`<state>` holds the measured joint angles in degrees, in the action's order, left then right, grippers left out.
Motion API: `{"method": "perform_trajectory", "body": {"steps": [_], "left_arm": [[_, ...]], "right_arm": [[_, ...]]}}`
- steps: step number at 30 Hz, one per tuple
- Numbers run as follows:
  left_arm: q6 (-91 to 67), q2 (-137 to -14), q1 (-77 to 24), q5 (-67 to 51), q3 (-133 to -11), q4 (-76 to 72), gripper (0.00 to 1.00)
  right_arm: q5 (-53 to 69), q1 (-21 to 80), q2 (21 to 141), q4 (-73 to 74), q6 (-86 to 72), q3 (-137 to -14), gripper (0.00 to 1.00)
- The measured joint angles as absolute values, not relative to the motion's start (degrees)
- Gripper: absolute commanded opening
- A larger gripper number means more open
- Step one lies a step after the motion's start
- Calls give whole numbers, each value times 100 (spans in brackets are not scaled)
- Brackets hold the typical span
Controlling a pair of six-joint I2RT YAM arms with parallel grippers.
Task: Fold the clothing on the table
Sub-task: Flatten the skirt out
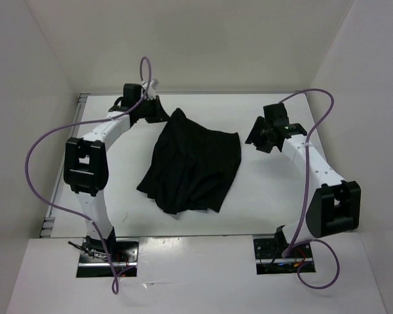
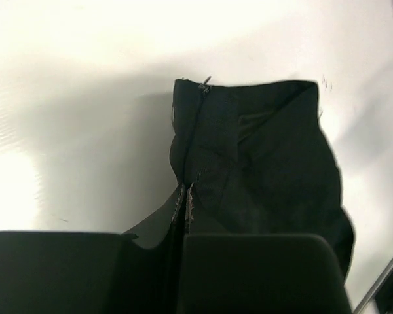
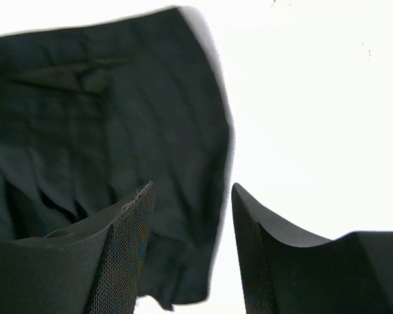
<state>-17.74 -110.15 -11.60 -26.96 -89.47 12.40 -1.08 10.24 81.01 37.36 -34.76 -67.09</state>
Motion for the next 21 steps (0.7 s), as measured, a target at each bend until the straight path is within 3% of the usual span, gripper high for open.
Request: {"method": "perform_trajectory", "body": {"steps": [10,21], "left_arm": [[-3780,-12556,-54,-3942,-8729,-56,0],[-4101,-12658,119,-4451,-8604,-351,0]], "right_arm": [[58,1009,9321,3264,-2821,-6978,53],[298,1009,11472,2908,-1955,-8608,51]]}}
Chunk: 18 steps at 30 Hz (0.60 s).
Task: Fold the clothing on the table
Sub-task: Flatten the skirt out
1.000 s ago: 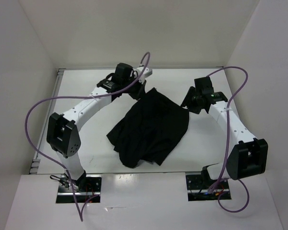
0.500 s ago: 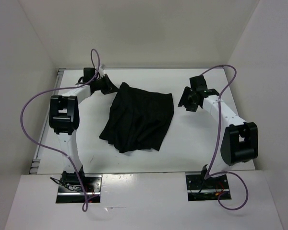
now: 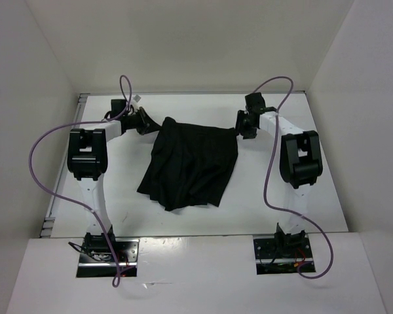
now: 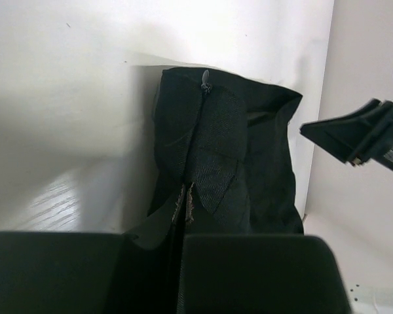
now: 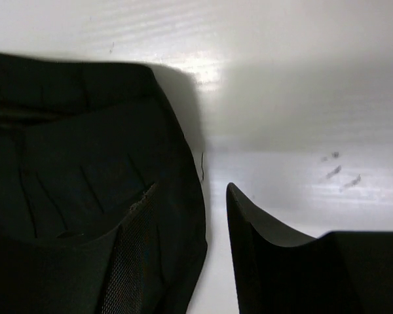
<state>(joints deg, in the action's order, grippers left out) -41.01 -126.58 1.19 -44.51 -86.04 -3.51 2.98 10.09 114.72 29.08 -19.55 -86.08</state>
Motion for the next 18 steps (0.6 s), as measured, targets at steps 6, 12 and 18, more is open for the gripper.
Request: {"method": "perform_trajectory", "body": {"steps": [6,12,18], "left_arm": [[-4108,-12733,222,-4554,-8606,-408,0],[-4123,-12820,248,-4582,-8619,-429,0],[-4237,-12949,252,-4668,-8722,-436,0]], "right_arm": [[429,1009,12182,2818,-1695,-9277,48],[567,1009,12477,2766,-1533,-9419,24],[954,996,12617,2655,-1409,-9480,0]]}}
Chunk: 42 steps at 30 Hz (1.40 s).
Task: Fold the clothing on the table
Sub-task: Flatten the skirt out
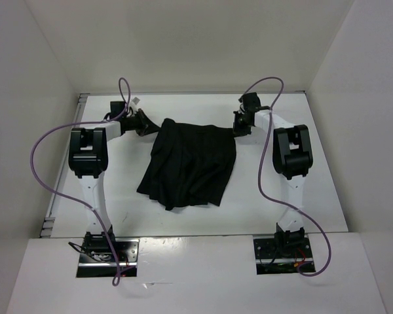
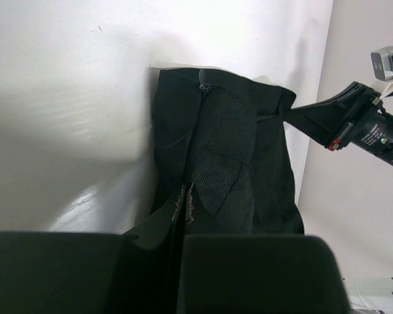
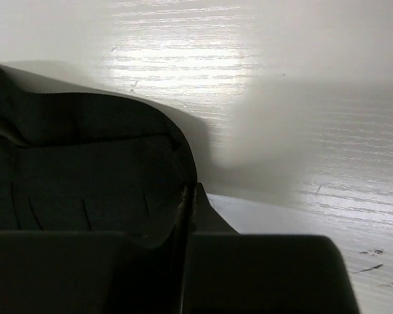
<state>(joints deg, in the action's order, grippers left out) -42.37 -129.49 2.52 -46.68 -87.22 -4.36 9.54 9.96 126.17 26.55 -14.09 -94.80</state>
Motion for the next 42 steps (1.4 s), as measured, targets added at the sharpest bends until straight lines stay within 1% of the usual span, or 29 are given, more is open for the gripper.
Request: {"method": "perform_trajectory", "body": {"steps": [8,15,18,19,20,21,22,23,24,26,30,33,36,42], "left_arm": [[-4431,-12973,565,-4718,-8748,-421,0],[-4609,-12925,974,-4440,-8973,-349,0],[-4687,-12925,956,-4504,-9043,-397,0],[-4687,-12929,917,-4523,-9072,-392,2],[-4672,-12936,873,-4545,-9105,-390,20],[-4670,-12947,812,-4602,-9153,-384,40],[-4595,-12960,753,-4663,-9209,-366,59],[-4578,-12980,692,-4720,-9299,-336,69],[-4495,-13015,613,-4783,-9437,-274,83],[-4322,-13076,467,-4849,-9701,-154,83],[-3911,-13332,128,-4797,-10534,115,83],[-3627,-13620,-108,-4615,-11133,375,74],[-3334,-14020,-333,-4348,-11699,725,70],[-3000,-14789,-722,-3896,-12339,1411,69]], "right_arm": [[974,690,12258,2729,-1525,-9275,0],[589,161,11874,2834,-1586,-9233,0],[572,217,11874,2838,-1603,-9225,0],[572,285,11874,2840,-1603,-9225,3],[572,351,11874,2849,-1603,-9233,12],[572,419,11874,2877,-1616,-9247,35],[569,464,11874,2893,-1658,-9258,40],[574,513,11874,2908,-1629,-9260,44],[580,558,11874,2926,-1636,-9262,51],[574,587,11874,2930,-1678,-9258,53],[362,587,11867,2926,-1706,-9229,53],[45,587,11773,2954,-1719,-9100,54],[-362,587,11522,3050,-1739,-8903,54],[-851,558,10930,3264,-1754,-8840,54]]}}
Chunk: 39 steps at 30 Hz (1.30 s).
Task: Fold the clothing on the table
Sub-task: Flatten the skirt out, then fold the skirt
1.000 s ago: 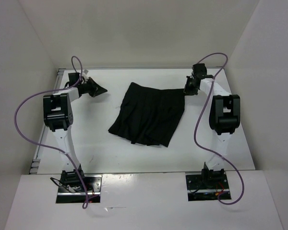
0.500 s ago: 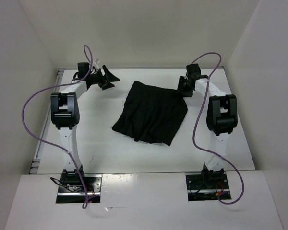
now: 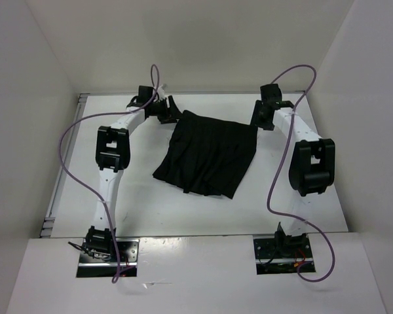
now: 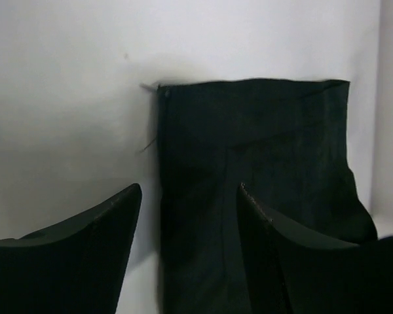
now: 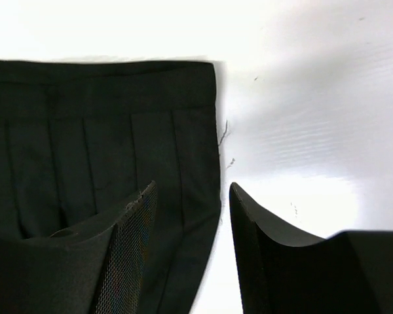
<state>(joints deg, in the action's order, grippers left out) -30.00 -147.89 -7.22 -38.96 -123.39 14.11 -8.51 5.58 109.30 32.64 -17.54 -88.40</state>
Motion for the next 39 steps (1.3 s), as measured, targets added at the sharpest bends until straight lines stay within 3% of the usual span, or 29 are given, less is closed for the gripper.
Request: {"method": "perform_trajectory", "body": {"steps": [4,5,7,8,11,20,27,35,36,39], "left_arm": [[-2867,-15021,-880,-3695,-12916,1645,59],[-2849,-15078,-915,-3660,-13030,1702,46],[-2834,-15189,-965,-3588,-13203,1813,33],[-2801,-15275,-987,-3562,-13310,1874,20],[-2749,-15535,-1044,-3599,-13620,2082,0],[-2683,-15850,-1098,-3758,-14269,2580,0],[-2694,-15419,-1070,-3785,-13461,2349,0],[-2698,-15047,-1013,-3828,-12722,2005,0],[-2698,-15015,-1009,-3835,-12652,1966,0],[-2716,-14947,-987,-3865,-12505,1879,0]], "right_arm": [[-860,438,10547,3369,-1776,-8790,54],[-862,384,10466,3391,-1780,-8757,54],[-849,248,10344,3424,-1800,-8676,54],[-823,180,10313,3437,-1809,-8648,54],[-718,1,10294,3435,-1817,-8525,54],[305,-410,10694,3258,-1787,-8355,54],[1173,-449,11629,2941,-1747,-8355,54],[1535,-449,11904,2482,-1778,-8379,51],[1575,-449,11926,2429,-1800,-8394,48],[1717,-449,12044,2235,-1811,-8440,28]]}}
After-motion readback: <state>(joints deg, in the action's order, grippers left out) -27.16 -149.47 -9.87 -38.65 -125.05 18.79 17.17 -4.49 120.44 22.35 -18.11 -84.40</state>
